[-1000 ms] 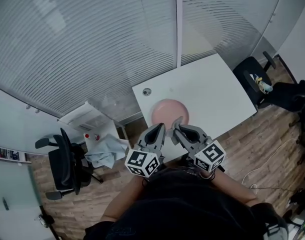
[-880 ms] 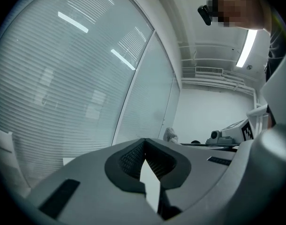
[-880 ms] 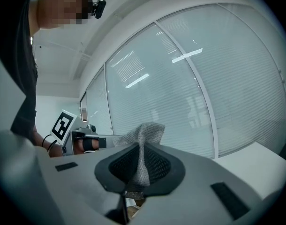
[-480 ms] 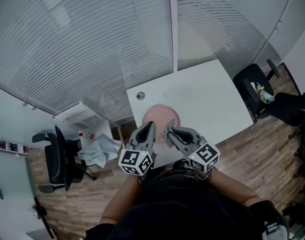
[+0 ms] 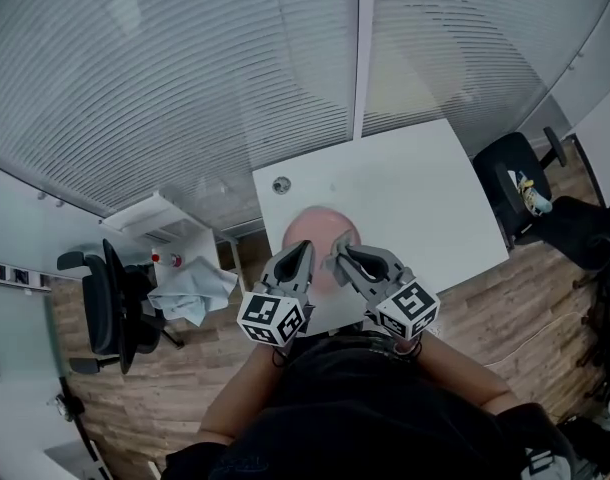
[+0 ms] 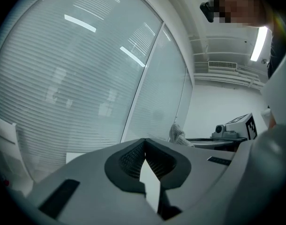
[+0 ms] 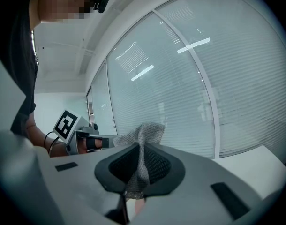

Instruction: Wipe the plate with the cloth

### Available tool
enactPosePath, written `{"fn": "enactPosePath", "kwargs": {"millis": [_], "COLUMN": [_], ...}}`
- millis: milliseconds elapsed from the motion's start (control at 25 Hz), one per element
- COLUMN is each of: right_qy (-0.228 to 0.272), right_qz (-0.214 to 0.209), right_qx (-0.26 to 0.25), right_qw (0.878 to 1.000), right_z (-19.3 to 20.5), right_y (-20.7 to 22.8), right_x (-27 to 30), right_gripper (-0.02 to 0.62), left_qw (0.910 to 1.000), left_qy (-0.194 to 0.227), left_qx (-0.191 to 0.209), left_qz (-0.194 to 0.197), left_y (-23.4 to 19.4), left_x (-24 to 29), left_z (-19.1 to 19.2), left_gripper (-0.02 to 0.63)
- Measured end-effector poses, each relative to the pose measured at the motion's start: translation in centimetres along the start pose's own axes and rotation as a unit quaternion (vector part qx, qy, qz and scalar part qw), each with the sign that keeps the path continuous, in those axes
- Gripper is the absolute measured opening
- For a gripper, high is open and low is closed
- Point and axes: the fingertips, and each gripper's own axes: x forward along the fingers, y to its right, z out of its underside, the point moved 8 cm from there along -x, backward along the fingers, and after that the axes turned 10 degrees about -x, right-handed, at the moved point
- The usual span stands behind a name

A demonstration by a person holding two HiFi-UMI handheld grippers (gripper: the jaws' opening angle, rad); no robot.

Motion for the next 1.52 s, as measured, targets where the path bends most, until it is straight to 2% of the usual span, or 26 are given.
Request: {"fn": "enactPosePath", "kwargs": {"millis": [440, 680, 840, 1080, 1360, 1520], "right_qy": [-0.04, -0.071, -0.091, -0.118, -0.151, -0.172], "right_qz": [0.018, 0.032, 0.045, 0.06, 0.069, 0.073], "right_qx": [0.028, 0.041, 0.052, 0.068, 0.086, 0.091], "right_qw": [0.999, 0.996, 0.993, 0.989, 0.982, 0.978], "right_z": [3.3, 5.4, 6.9, 9.0, 11.5, 13.1], "right_y": [1.9, 2.2, 2.5, 2.8, 3.3, 3.8], "right_x": [4.0, 5.9, 7.0, 8.9, 10.9, 11.9], "right_gripper": [0.043, 0.043, 0.043, 0.043, 0.043, 0.043], "left_qw": [0.9983, 0.9953, 0.9922, 0.9839, 0.9707, 0.9629], "left_qy": [-0.051, -0.086, -0.114, -0.169, -0.228, -0.254], "left_qx": [-0.009, 0.001, -0.011, -0.026, -0.015, -0.03], "left_qz": [-0.027, -0.045, -0.05, -0.05, -0.074, -0.087], "left_y": [-4.8, -7.7, -9.6, -12.2, -15.2, -17.2], "left_x": [1.5, 2.3, 2.8, 3.5, 4.6, 5.1], "left_z": [1.3, 2.6, 3.9, 5.8, 8.8, 10.2], "left_gripper": [0.021, 0.072, 0.106, 0.138, 0.172, 0.175]}}
